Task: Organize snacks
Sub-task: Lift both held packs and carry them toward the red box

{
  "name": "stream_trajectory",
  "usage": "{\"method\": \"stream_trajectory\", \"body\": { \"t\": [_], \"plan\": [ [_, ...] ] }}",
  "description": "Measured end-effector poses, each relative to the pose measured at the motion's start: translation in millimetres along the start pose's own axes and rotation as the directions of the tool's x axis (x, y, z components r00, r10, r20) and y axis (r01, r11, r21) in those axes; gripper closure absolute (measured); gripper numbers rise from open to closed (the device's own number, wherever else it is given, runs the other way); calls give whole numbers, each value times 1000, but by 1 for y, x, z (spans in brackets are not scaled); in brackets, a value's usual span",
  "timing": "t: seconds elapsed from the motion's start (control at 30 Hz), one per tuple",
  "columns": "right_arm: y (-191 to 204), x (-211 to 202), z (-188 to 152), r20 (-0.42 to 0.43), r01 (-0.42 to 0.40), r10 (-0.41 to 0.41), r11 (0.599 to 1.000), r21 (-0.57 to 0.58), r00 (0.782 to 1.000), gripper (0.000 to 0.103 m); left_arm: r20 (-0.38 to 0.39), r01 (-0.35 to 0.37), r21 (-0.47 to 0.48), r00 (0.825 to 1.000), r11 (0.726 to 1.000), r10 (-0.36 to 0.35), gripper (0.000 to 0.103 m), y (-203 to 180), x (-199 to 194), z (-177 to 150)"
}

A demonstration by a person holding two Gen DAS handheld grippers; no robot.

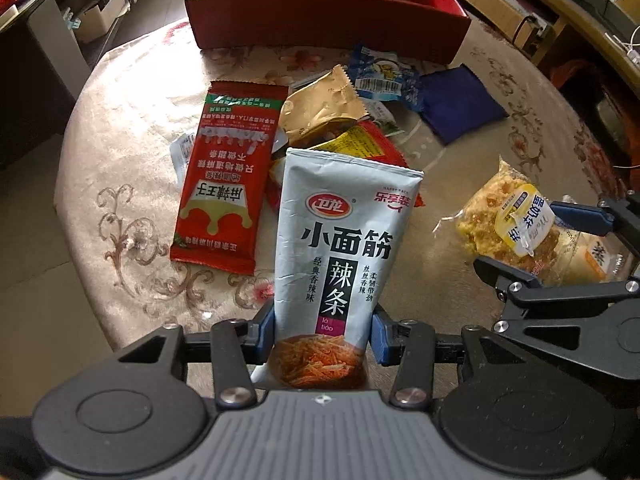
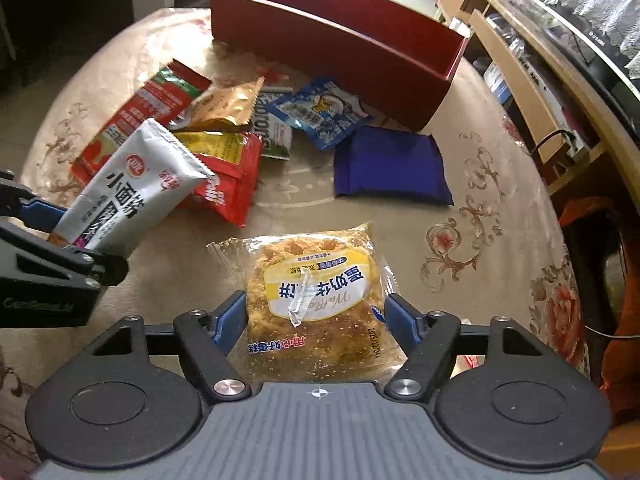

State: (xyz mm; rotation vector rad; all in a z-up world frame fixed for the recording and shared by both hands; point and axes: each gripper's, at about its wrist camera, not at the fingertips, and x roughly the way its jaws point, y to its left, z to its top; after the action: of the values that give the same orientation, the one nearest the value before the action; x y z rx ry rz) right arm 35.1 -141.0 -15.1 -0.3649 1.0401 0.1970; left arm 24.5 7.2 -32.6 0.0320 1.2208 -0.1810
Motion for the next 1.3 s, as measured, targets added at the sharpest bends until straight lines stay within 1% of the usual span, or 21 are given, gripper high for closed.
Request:
{"method": "stream_trajectory", "body": {
  "t": [0.03,0.1,0.13,0.17,0.2,0.23,0.27,0.33,0.43,0.47,0.5,0.57,0.67,0.7,0.77,0.8,0.87,0.93,1.0,1.17,1.3],
  "plan": [
    [-1,-3,-1,8,-3,3,1000,8,1000,25,3,1,-4,1000,1000,-1,58,-1,-2,-1],
    [-2,-10,-1,28,-13,12,1000,25,1000,34,16,6,-6,1000,1000,-6,58,-2,-7,-3],
    [-3,-14,-1,38,-21,19,999,37,999,37,27,8,-6,1000,1000,-8,58,-3,-11,-2],
    [-4,-17,-1,47,-25,23,999,46,999,45,35,8,-5,999,1000,-8,58,-5,-14,-2],
    [-6,-19,-1,54,-35,32,998,56,998,62,43,6,-3,999,1000,-6,58,-6,-16,-1],
    [-7,-20,0,54,-48,44,997,66,998,70,49,1,0,999,1000,-1,58,-7,-18,-1],
    [-8,-18,0,47,-59,56,996,72,997,72,52,-4,0,999,1000,4,58,-7,-20,0],
    [-10,-14,1,29,-47,45,997,67,999,69,52,-7,-4,999,1000,7,58,-5,-21,2],
    [-17,-15,0,36,-97,94,992,84,995,51,35,8,-13,999,1000,-8,58,-1,-17,4],
    [-20,-16,0,31,-107,104,990,94,994,32,33,17,-16,999,1000,-17,58,0,-16,5],
    [-21,-15,-2,24,-111,109,989,94,994,20,31,28,-19,999,999,-27,58,1,-15,6],
    [-20,-12,-5,6,-105,105,990,98,994,20,24,48,-26,999,998,-48,58,3,-13,6],
    [-15,2,-6,-50,-125,132,986,113,990,19,6,87,-37,996,995,-87,58,6,-10,6],
    [-10,8,-4,-68,-114,121,988,101,990,19,2,95,-39,995,995,-95,58,7,-10,6],
    [5,18,-4,-99,-96,100,994,50,990,18,5,97,-38,995,995,-97,58,10,-11,5],
    [13,21,-4,-100,-83,84,996,20,991,17,8,93,-41,996,995,-93,58,12,-12,5],
    [28,26,-3,-92,-32,27,998,-56,995,17,4,83,-46,997,995,-83,58,16,-11,4],
    [30,26,-1,-95,-26,21,999,-48,995,19,-9,77,-51,997,996,-78,58,20,-8,3],
    [28,23,-2,-90,-27,24,999,-37,996,25,-10,72,-52,997,996,-73,58,22,-7,1],
    [14,9,-10,-72,-72,75,996,53,995,29,9,61,-47,998,997,-60,58,21,-13,-3],
    [10,-8,-14,-24,-96,99,990,102,995,34,47,60,-42,997,997,-58,58,16,-27,-4]
  ]
}}
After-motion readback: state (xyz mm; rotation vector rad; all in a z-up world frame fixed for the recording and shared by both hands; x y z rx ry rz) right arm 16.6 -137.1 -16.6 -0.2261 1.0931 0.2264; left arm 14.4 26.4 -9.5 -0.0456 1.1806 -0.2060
